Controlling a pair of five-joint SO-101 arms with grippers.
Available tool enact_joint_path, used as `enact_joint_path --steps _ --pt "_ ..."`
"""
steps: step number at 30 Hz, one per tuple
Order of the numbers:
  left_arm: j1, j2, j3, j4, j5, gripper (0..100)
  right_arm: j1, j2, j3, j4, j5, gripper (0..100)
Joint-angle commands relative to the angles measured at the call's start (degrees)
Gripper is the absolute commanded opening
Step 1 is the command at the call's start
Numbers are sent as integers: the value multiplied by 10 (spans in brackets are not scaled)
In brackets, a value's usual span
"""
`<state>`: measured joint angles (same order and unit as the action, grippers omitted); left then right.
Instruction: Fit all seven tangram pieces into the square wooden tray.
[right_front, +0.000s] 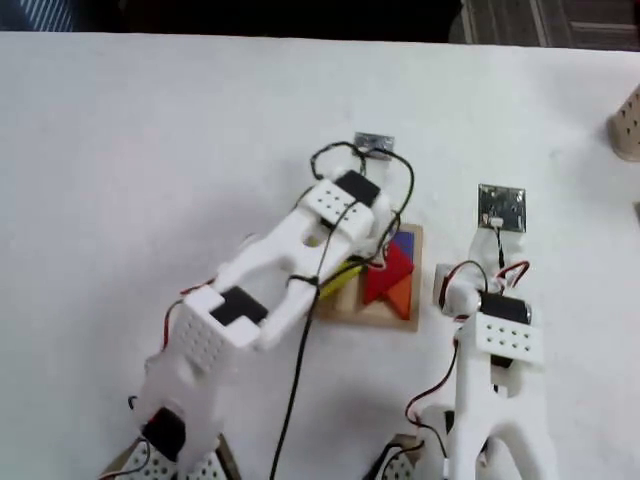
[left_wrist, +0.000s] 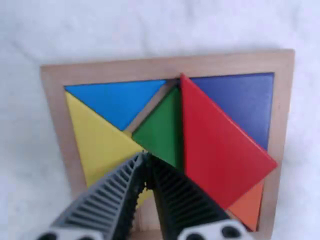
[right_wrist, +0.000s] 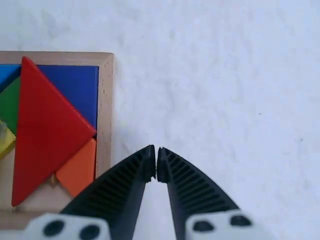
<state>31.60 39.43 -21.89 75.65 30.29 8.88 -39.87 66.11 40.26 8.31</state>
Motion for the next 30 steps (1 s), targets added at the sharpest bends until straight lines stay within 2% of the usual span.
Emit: enact_joint_path --steps 1,6,13,19,24,30 --pt "-35 -31 -11 11 -5 21 0 -18 -4 -9 1 19" --pt "-46 -113 56 6 -6 21 -14 -20 -4 -7 1 19" --pt "-66 -285 233 -66 -6 22 -29 -23 -4 0 -26 18" --pt "-180 -347 307 -140 -3 23 -65 -19 -6 15 -27 18" --pt "-285 -347 328 -237 -2 23 -65 -16 -6 -69 -32 18" --pt "-321 -347 345 -274 -2 23 -115 46 -24 -131 -33 18"
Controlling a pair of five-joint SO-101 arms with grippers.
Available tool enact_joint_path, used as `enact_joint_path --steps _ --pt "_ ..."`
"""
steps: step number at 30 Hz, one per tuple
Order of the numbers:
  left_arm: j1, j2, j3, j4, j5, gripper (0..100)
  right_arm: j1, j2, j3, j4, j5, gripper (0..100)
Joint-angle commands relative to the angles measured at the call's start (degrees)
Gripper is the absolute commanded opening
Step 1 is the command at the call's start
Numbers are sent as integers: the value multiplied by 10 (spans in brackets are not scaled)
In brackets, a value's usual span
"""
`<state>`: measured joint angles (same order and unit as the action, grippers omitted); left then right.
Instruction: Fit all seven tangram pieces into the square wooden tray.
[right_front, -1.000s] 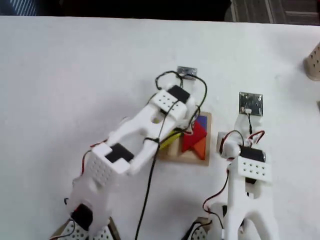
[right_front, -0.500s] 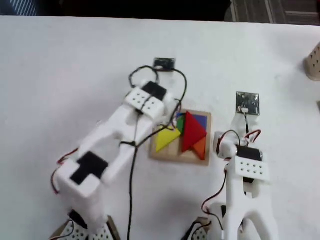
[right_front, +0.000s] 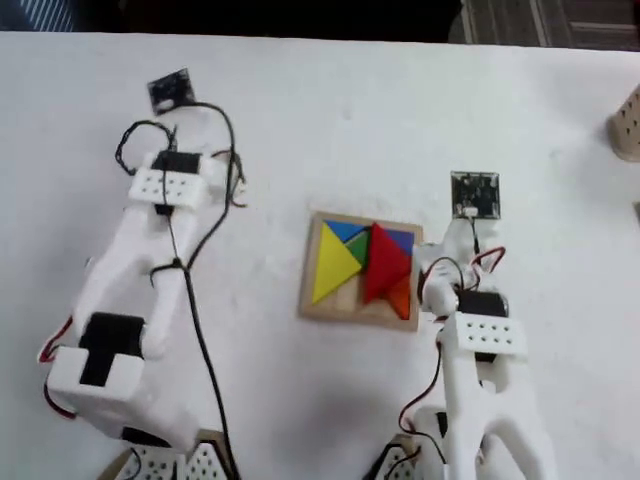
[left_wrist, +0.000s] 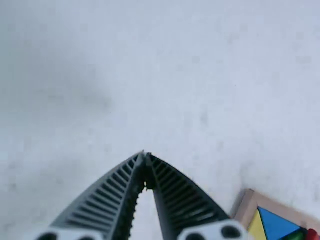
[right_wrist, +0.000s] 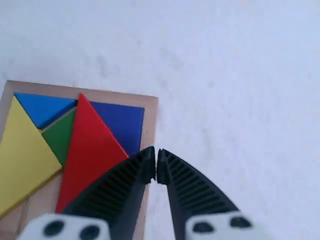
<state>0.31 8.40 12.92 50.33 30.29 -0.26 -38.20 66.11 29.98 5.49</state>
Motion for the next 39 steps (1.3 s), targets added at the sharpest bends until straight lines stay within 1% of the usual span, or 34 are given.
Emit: enact_joint_path --steps 1,5,13,17,19,22,27,31,33,39 --pt "-8 -37 -3 -21 -2 23 -26 52 -39 -28 -4 18" --pt "-8 -39 -3 -21 -2 23 -27 153 -116 -29 -50 18" --pt "-8 -37 -3 -21 -5 23 -31 351 -289 -49 -56 18" --pt "-7 -37 -3 -21 -6 23 -58 426 -362 0 -51 18" --pt "-7 -37 -3 -21 -6 23 -72 439 -388 27 -51 18" --pt "-7 -37 -3 -21 -6 23 -90 451 -404 37 -50 18" --pt "-7 -36 -3 -21 -6 23 -121 454 -404 63 -7 18" --pt "-7 -36 -3 -22 -6 23 -141 450 -404 97 -4 18" --pt "-7 -36 -1 -35 -6 23 -152 450 -404 108 -3 18" --pt "-8 -36 -1 -40 -6 23 -160 421 -396 138 -4 18"
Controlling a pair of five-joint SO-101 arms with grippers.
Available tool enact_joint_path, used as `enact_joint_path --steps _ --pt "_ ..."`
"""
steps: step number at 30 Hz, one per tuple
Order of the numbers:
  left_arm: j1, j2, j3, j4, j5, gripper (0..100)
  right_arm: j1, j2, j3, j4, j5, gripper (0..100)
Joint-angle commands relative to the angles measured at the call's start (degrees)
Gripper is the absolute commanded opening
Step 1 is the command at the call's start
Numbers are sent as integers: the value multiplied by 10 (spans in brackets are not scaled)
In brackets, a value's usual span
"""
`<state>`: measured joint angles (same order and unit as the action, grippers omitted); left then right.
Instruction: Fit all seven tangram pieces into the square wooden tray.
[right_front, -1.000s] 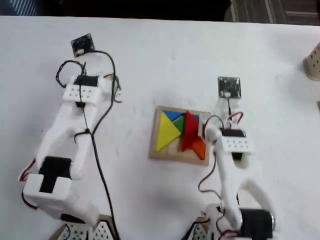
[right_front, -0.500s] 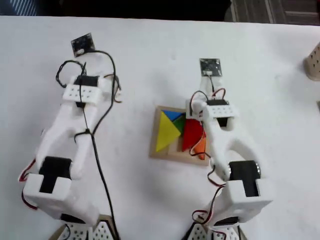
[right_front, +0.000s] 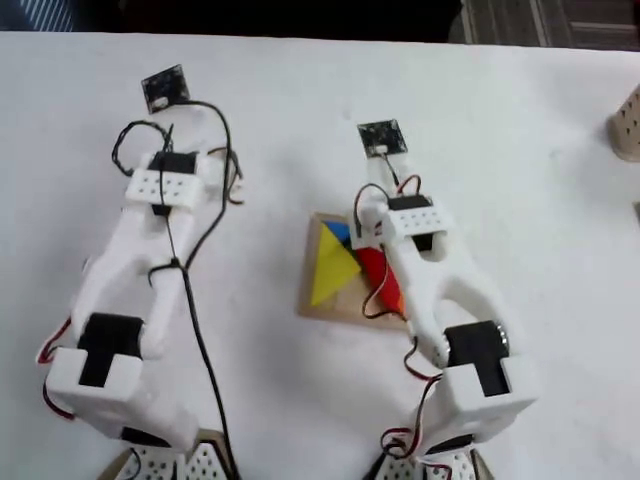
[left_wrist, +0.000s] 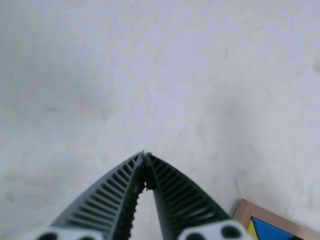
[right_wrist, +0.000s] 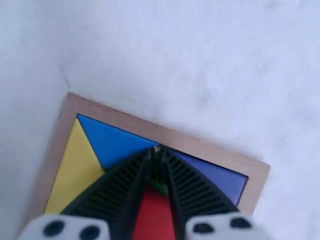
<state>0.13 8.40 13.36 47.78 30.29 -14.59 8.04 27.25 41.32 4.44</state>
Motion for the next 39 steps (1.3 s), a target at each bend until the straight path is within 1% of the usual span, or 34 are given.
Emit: enact_joint_path --steps 1,6,9,12,14,17,19,21,24,28,33,39 --pt "-7 -36 -5 -16 -6 23 -26 -55 4 27 7 18" --pt "-7 -36 -5 -16 -6 23 -73 -138 92 25 9 18" --pt "-7 -35 -5 -16 -6 23 -69 -201 140 15 6 18" --pt "-5 -31 -5 -16 -6 23 -27 -274 185 -4 4 18" --pt "-4 -14 -12 -17 -6 23 15 -324 212 -5 3 18" --pt "-6 14 -16 -45 -6 23 75 -383 257 -7 -14 18" --pt "-7 24 -16 -62 -6 23 101 -405 277 -7 -18 18" --pt "-7 28 -16 -66 -6 23 107 -407 284 -7 -16 18" --pt "-7 28 -16 -64 -6 23 104 -385 290 -39 -11 18" --pt "-7 28 -14 -64 -6 23 108 -318 273 -72 23 18" --pt "-7 28 -13 -64 -6 23 113 -242 209 -15 28 18" --pt "-7 28 -15 -64 -6 23 97 -245 201 11 28 18"
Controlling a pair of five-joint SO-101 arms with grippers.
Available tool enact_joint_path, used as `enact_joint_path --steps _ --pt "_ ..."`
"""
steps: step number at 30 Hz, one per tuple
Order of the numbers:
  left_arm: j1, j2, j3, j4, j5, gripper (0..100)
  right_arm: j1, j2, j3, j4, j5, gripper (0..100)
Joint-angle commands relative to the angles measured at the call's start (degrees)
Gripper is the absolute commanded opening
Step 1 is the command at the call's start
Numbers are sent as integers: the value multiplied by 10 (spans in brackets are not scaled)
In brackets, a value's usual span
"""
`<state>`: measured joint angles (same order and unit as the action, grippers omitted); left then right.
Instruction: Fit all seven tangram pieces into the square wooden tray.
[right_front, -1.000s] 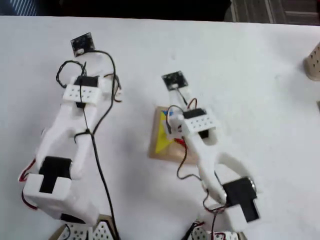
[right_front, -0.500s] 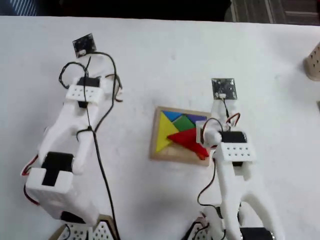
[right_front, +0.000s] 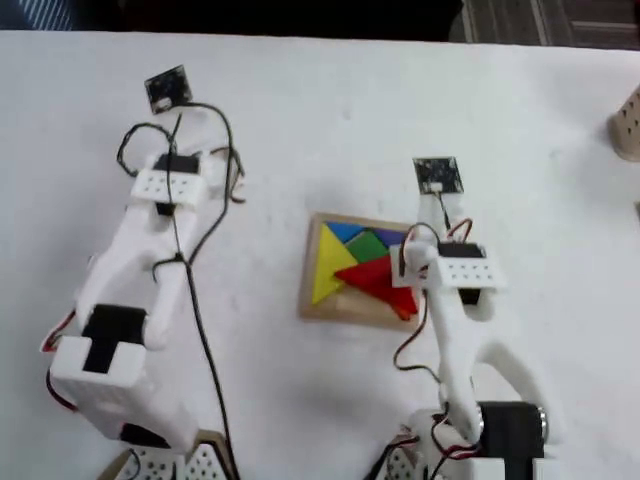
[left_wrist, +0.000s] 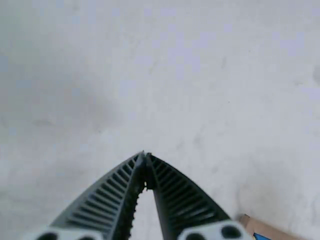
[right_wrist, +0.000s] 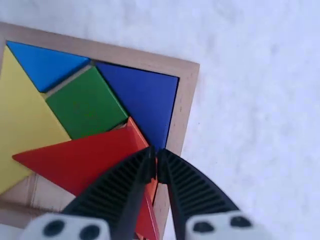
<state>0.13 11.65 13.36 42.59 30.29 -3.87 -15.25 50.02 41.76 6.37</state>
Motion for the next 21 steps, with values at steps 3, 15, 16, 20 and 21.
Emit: enact_joint_path --steps 3,15,16,20,21 --pt "-7 -5 -15 -15 -6 23 -34 -27 -9 8 10 18" --pt "-7 -5 -15 -16 -6 23 -83 -106 64 10 28 18" --pt "-7 -5 -15 -16 -6 23 -89 -106 68 10 33 18" --pt "-7 -5 -15 -16 -6 23 -110 -109 81 10 38 18" --pt "-7 -5 -15 -16 -6 23 -113 -108 81 10 38 18"
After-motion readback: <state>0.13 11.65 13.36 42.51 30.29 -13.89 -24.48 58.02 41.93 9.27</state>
